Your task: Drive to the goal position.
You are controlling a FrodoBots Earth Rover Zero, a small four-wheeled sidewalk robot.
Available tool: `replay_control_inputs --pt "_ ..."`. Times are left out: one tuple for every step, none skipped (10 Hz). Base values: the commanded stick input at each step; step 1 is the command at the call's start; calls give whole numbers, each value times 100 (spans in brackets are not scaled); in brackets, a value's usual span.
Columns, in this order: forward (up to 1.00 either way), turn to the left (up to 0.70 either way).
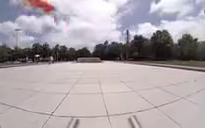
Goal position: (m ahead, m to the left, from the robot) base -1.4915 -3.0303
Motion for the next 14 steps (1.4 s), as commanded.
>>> replay_control_inputs --pt "70 0" --pt "70 0" --pt "70 0" --pt "70 0" --pt "70 0" --pt "70 0" --pt "70 0" --pt "70 0" --pt "70 0" --pt "70 0" --pt "70 0" --pt "70 0" --pt "70 0" --pt "70 0"
